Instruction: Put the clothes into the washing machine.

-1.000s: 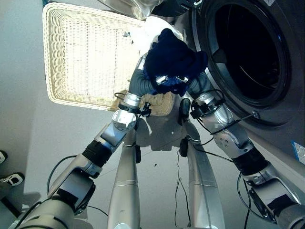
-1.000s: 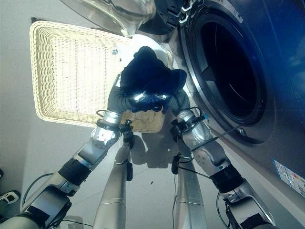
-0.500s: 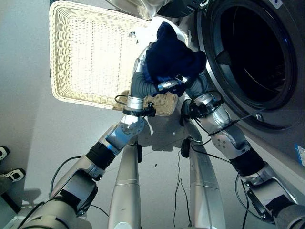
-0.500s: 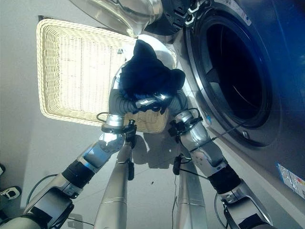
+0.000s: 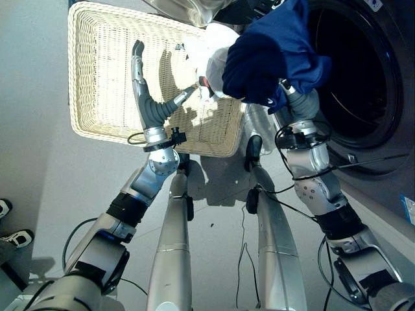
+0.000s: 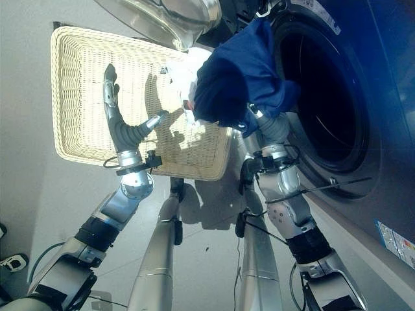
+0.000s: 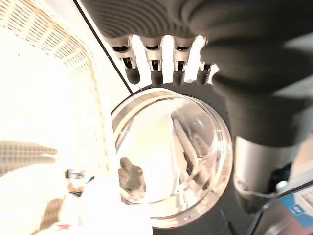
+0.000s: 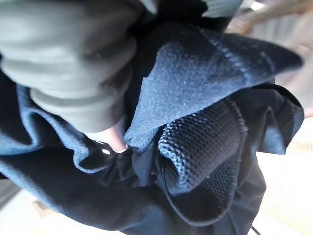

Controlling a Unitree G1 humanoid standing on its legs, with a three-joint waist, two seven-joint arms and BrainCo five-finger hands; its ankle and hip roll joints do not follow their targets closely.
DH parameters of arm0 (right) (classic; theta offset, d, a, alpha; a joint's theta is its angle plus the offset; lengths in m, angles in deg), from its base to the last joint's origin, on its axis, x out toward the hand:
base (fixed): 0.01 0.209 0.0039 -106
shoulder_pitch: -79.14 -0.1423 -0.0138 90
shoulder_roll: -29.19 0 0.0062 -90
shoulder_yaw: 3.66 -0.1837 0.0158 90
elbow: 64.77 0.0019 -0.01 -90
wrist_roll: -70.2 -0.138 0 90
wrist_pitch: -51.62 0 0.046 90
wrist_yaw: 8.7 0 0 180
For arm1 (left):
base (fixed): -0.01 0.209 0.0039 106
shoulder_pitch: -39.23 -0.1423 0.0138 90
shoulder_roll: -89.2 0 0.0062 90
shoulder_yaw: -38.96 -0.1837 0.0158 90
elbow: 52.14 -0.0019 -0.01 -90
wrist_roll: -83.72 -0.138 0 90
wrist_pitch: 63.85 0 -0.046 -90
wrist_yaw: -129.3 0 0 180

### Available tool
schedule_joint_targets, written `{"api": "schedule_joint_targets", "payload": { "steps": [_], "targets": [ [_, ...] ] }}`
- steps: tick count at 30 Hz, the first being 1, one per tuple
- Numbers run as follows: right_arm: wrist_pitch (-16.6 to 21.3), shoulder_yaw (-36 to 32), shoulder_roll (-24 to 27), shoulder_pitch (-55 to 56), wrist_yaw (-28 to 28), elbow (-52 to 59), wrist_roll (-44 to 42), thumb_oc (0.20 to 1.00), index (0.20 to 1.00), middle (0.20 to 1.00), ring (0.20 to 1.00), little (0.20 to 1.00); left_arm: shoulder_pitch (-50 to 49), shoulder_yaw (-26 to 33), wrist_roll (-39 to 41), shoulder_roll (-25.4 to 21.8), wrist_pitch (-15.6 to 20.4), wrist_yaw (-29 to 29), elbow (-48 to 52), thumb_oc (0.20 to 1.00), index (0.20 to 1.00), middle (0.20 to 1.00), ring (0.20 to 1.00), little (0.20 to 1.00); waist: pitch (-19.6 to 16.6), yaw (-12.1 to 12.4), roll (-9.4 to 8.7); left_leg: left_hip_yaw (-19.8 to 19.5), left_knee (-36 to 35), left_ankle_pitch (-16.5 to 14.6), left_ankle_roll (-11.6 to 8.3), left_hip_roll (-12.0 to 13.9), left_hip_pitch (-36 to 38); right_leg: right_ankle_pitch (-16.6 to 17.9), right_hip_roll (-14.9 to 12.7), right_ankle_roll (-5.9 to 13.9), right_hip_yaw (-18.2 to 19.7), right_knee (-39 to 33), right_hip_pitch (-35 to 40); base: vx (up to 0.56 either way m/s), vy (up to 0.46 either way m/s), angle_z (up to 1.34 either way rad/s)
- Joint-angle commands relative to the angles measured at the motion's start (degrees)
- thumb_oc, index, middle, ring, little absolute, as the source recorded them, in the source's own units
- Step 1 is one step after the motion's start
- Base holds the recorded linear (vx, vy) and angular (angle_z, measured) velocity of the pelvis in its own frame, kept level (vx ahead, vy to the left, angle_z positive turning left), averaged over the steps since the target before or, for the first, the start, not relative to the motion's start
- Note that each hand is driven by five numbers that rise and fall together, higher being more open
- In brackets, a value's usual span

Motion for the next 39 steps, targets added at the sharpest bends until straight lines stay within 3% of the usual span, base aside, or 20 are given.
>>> {"api": "schedule_joint_targets", "payload": {
  "steps": [1,6,12,16,21,22,26,27,29,30,32,33,39],
  "targets": [
    [3.2,-0.6,-0.7,0.9,-1.6,6.8,-0.8,0.200,0.200,0.200,0.200,0.200,0.8,2.9,-0.3,-0.3,1.4,-1.3,1.9,1.000,1.000,1.000,1.000,1.000,-1.2,-1.1,1.45,3.1,-1.5,2.3,5.72,-6.8,-0.7,-0.1,4.4,4.61,-6.5,0.8,1.6,0.00,0.000,0.00],
    [2.8,-0.5,-1.0,0.9,-2.0,6.2,-1.7,0.200,0.200,0.200,0.200,0.200,1.0,2.9,-0.3,-0.5,1.2,-1.3,0.9,1.000,1.000,1.000,1.000,1.000,-1.2,-1.1,1.36,3.1,-1.6,2.3,5.63,-6.7,-0.6,0.0,4.4,4.69,-6.5,0.9,1.7,0.00,0.000,0.00],
    [-1.2,-0.8,-1.1,-0.1,0.9,0.1,-7.6,0.200,0.200,0.200,0.200,0.200,1.8,2.6,5.0,-0.5,2.2,-0.4,-3.9,1.000,1.000,1.000,1.000,1.000,-1.2,-1.2,1.38,3.5,-1.7,2.4,5.34,-6.6,-0.3,0.1,4.5,4.79,-6.7,0.6,2.1,0.00,0.000,0.00],
    [-4.7,-2.3,1.3,-2.8,6.1,-12.2,-16.4,0.200,0.200,0.200,0.200,0.200,3.6,2.1,8.7,-0.8,5.4,1.9,-10.6,1.000,1.000,1.000,1.000,1.000,-1.2,-0.9,1.59,3.7,-1.8,2.5,5.06,-6.3,-0.2,0.3,4.4,4.74,-6.8,0.6,2.2,0.00,0.000,0.00],
    [-3.7,-4.5,6.1,-9.5,7.2,-29.7,-26.2,0.200,0.200,0.200,0.200,0.200,7.9,-0.2,12.5,-2.6,5.0,3.6,-19.0,1.000,1.000,1.000,1.000,1.000,-1.2,-0.4,1.90,3.7,-1.8,2.2,4.67,-6.2,0.1,0.4,4.4,4.86,-7.2,0.4,2.5,0.00,0.000,0.00],
    [-3.0,-5.0,9.8,-14.1,8.0,-37.0,-29.6,0.200,0.200,0.200,0.200,0.200,9.7,-1.3,15.4,-4.3,4.7,4.2,-22.0,1.000,1.000,1.000,1.000,1.000,-1.2,-0.2,1.95,3.7,-1.9,2.1,4.49,-6.1,0.2,0.4,4.5,4.87,-7.2,0.1,2.6,0.00,0.000,0.00],
    [0.4,-5.3,16.1,-22.5,13.4,-47.9,-33.6,0.200,0.200,0.200,0.200,0.200,9.9,-2.8,19.2,-6.4,5.0,4.4,-26.3,1.000,1.000,1.000,1.000,1.000,-1.2,0.2,1.79,3.4,-1.5,1.4,4.31,-5.8,0.2,0.3,4.7,4.86,-7.1,0.0,2.8,0.00,0.000,0.00],
    [1.5,-5.3,17.0,-23.4,14.8,-48.7,-33.1,0.200,0.200,0.200,0.200,0.200,9.6,-2.9,19.4,-6.6,5.1,4.3,-26.5,1.000,1.000,1.000,1.000,1.000,-1.2,0.3,1.74,3.3,-1.5,1.2,4.33,-5.7,0.2,0.3,4.8,4.86,-7.0,0.0,2.9,0.00,-0.014,-0.03],
    [8.0,-5.8,22.2,-27.8,22.7,-50.7,-30.1,0.200,0.200,0.200,0.200,0.200,6.6,-3.4,19.1,-7.5,5.7,2.8,-27.2,1.000,1.000,1.000,1.000,1.000,-1.2,0.4,1.32,2.9,-1.4,0.8,4.38,-5.4,0.2,0.3,5.2,4.78,-6.9,-0.2,3.1,0.00,-0.009,-0.04],
    [8.4,-5.9,23.2,-28.6,23.8,-50.7,-29.7,0.200,0.200,0.200,0.200,0.200,5.9,-3.3,19.0,-7.7,6.0,2.6,-27.2,1.000,1.000,1.000,1.000,1.000,-1.2,0.5,1.26,2.9,-1.4,0.6,4.39,-5.4,0.3,0.2,5.3,4.76,-6.8,-0.1,3.2,0.00,0.000,0.00],
    [12.9,-6.5,26.7,-29.9,28.9,-50.2,-24.9,0.200,0.200,0.200,0.200,0.200,3.7,-3.1,18.6,-8.5,6.3,2.1,-27.7,1.000,1.000,1.000,1.000,1.000,-1.2,0.2,0.83,2.8,-1.0,0.2,4.36,-5.2,0.5,0.1,5.6,4.67,-6.6,-0.1,3.5,0.00,0.000,0.00],
    [14.7,-7.1,28.8,-30.3,33.5,-49.4,-21.2,0.200,0.200,0.200,0.200,0.200,2.8,-2.9,18.8,-9.1,6.3,2.3,-28.6,1.000,1.000,1.000,1.000,1.000,-1.2,0.0,0.39,2.6,-0.8,-0.1,4.42,-5.2,0.8,0.1,5.8,4.68,-6.4,-0.2,3.9,0.00,0.000,0.00],
    [15.8,-7.5,32.5,-31.3,42.0,-50.1,-14.9,0.200,0.200,0.200,0.200,0.200,2.6,-2.3,19.4,-10.2,6.1,3.6,-31.0,1.000,1.000,1.000,1.000,1.000,-1.2,-0.4,-0.32,2.3,-0.6,-0.3,4.55,-5.0,0.9,-0.2,6.1,4.59,-6.2,-0.1,4.3,0.00,0.005,0.00]
  ]
}}
